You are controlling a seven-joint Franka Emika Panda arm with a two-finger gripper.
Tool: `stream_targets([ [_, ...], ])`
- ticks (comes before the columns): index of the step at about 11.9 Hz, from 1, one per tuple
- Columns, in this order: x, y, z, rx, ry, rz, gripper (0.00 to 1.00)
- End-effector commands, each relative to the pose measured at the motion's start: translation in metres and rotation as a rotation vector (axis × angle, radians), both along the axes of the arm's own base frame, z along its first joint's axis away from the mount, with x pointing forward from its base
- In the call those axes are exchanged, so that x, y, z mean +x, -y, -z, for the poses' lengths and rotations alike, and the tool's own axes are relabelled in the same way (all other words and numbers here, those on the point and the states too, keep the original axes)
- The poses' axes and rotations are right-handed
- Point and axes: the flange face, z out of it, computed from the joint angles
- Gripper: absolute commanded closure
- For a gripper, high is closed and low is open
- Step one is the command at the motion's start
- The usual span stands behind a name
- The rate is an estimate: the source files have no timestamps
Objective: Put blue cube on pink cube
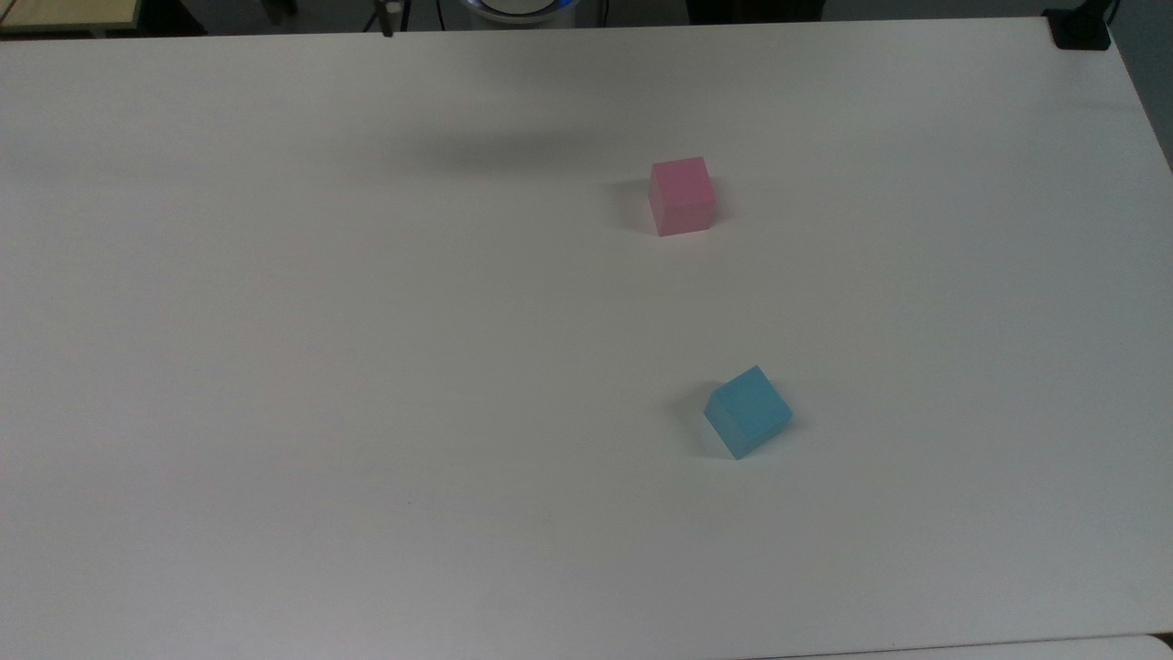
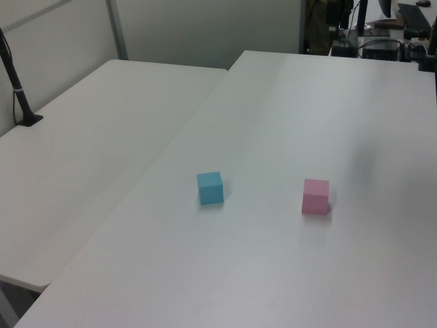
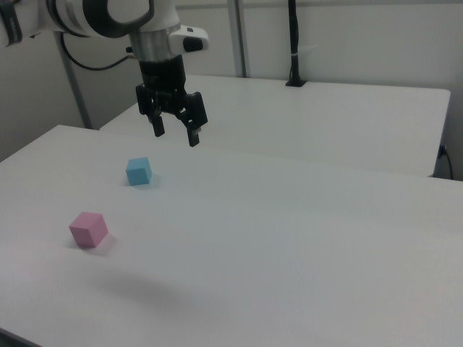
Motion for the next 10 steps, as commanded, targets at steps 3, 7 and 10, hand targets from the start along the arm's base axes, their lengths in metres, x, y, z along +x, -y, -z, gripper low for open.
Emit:
stream_targets([
  [3,-0.0114,0.0093,-0.0157,-0.005,0.021,0.014,0.0],
  [7,-0.0112,0.0095,-0.0159,-0.007,0.022,0.014,0.0],
  [10,-0.0108,0.0095,-0.015,-0.007,0.02,0.014,0.0],
])
